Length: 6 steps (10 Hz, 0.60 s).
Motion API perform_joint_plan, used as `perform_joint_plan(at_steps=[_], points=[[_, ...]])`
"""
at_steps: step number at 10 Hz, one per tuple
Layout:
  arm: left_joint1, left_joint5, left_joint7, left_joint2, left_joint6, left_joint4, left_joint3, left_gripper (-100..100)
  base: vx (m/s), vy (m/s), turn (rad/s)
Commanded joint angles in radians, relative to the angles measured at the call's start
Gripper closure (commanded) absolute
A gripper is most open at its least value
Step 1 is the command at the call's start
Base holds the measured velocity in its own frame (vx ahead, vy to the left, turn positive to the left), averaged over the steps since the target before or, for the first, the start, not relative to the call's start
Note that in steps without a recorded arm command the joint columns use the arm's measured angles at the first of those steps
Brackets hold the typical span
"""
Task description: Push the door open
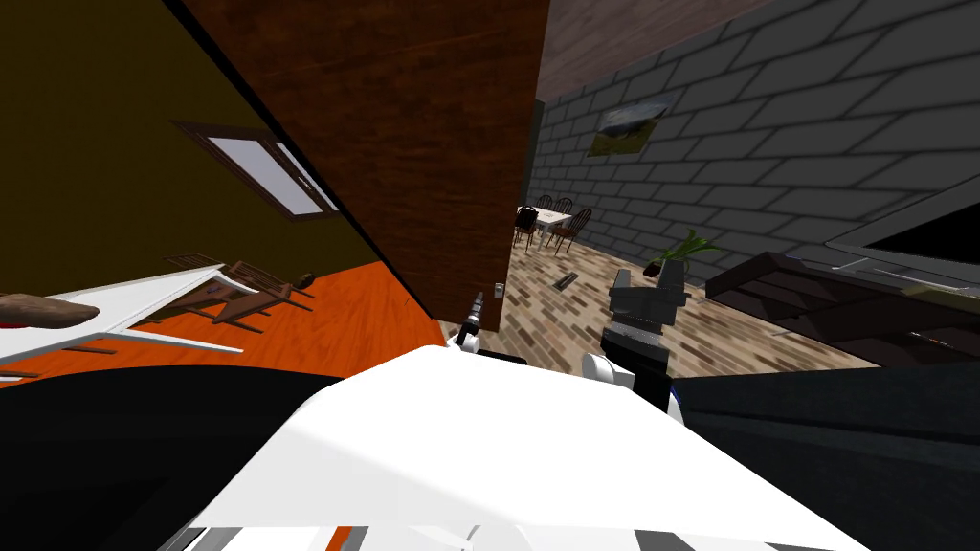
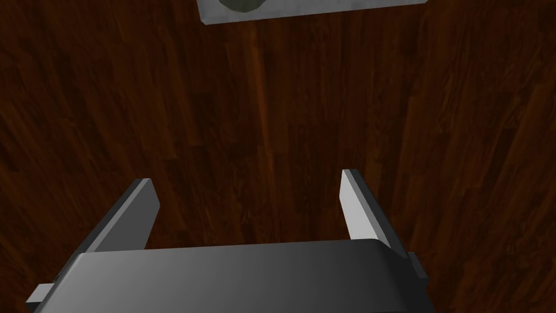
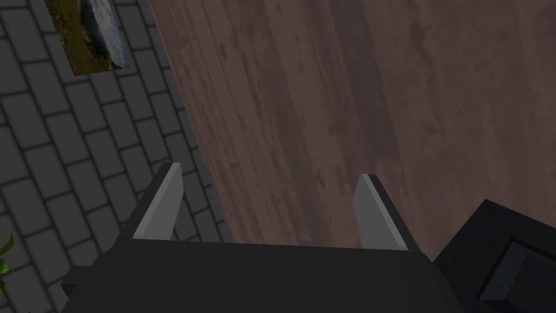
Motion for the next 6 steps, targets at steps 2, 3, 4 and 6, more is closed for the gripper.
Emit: perform_joint_plan(at_steps=[2,3,4,6], points=[[0.005,-0.001,-0.005,-0.001,-0.005,-0.003,0.005,-100,0.202,-0.080,-0.026],[0.005,-0.001,-0.006,-0.009,-0.007,-0.001,0.007,-100,0.193,-0.105,-0.020],[0.005,-0.001,-0.008,-0.025,-0.011,0.001,0.009,-100,0.207,-0.129,-0.039],[0.006,-0.001,-0.009,-0.059,-0.015,0.004,0.012,-100,0.175,-0.101,0.013]])
